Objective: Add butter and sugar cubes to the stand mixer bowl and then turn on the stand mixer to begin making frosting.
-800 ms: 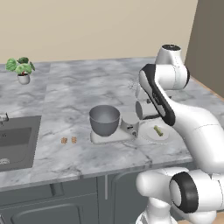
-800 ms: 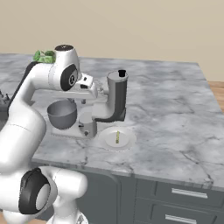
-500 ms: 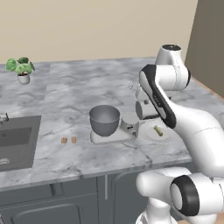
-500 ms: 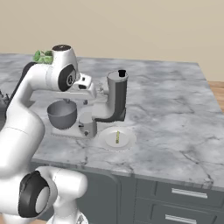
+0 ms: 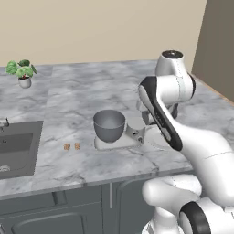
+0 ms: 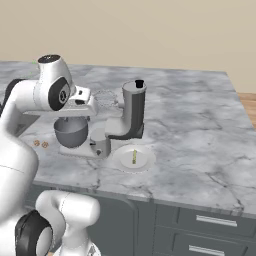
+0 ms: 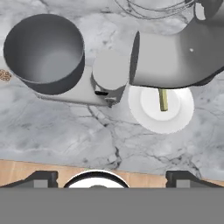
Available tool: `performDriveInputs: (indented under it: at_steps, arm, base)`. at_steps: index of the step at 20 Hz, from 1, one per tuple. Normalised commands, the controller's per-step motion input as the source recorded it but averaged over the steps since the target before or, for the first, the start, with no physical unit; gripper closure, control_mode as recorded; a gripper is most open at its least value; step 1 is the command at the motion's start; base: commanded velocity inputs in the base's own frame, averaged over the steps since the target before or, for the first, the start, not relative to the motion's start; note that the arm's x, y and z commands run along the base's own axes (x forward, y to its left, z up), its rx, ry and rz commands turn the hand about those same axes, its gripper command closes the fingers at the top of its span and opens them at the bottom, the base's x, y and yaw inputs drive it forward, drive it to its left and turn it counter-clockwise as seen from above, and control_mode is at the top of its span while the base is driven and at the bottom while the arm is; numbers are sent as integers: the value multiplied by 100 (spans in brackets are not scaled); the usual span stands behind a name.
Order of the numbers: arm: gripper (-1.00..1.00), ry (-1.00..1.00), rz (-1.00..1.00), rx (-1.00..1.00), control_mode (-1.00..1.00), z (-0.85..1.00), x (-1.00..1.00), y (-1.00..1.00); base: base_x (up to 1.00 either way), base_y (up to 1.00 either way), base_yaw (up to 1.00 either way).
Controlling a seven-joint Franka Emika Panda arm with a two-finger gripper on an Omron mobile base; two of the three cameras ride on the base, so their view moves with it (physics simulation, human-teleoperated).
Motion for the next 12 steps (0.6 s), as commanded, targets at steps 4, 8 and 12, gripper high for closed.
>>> performDriveInputs:
  at_steps: [4,8,12]
  arm:
    - [-100,-2,7,-7,-100,0,-27,44]
    - [-100,-1,9,-9,-100,0,-26,52]
    - [-100,-1,10,-10,-100,0,-24,55]
  base:
    - [0,0,0]
    - [0,0,0]
    - [0,0,0]
